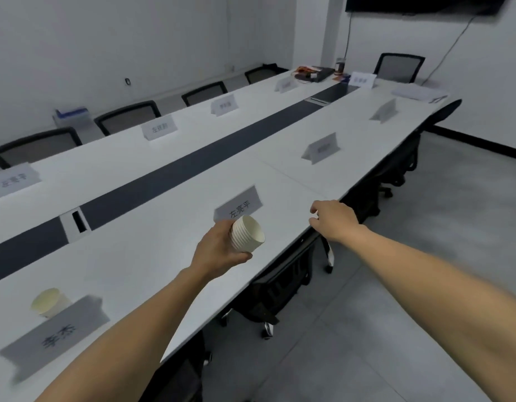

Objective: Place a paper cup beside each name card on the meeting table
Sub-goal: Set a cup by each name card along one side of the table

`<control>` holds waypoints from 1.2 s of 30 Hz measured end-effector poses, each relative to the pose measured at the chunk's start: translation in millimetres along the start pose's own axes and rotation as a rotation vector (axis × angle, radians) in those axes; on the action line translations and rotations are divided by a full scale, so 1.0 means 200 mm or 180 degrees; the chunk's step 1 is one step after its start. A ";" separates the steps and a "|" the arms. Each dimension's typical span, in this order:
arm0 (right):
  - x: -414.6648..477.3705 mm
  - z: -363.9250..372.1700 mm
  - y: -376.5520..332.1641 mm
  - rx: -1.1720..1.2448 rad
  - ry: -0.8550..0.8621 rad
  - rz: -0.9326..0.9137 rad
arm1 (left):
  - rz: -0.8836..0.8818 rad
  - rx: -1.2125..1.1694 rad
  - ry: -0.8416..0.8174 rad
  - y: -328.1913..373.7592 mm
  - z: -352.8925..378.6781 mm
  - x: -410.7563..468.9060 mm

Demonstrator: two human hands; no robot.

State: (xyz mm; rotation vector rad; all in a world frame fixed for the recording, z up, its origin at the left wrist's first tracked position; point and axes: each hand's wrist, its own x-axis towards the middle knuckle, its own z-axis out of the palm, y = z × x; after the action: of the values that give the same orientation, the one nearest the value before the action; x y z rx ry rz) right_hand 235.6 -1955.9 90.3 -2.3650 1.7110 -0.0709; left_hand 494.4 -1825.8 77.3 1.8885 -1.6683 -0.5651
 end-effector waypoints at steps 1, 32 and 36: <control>0.02 -0.01 0.04 0.0037 0.0005 0.0030 | 0.0013 0.0028 -0.0018 0.03 0.02 0.04; 1.77 -0.04 -0.24 0.0475 -0.0695 -0.1631 | -0.1275 0.0317 0.0636 -0.12 0.11 1.31; 1.94 0.00 -0.44 0.1360 -0.1173 -0.1941 | -0.1597 0.0254 0.0977 -0.12 0.09 1.38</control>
State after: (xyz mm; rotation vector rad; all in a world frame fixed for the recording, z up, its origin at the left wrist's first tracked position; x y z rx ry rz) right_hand 442.2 -2295.8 74.4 -2.2895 0.6932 -0.0815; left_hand 539.5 -2099.0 61.4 2.3301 -1.0376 -0.3723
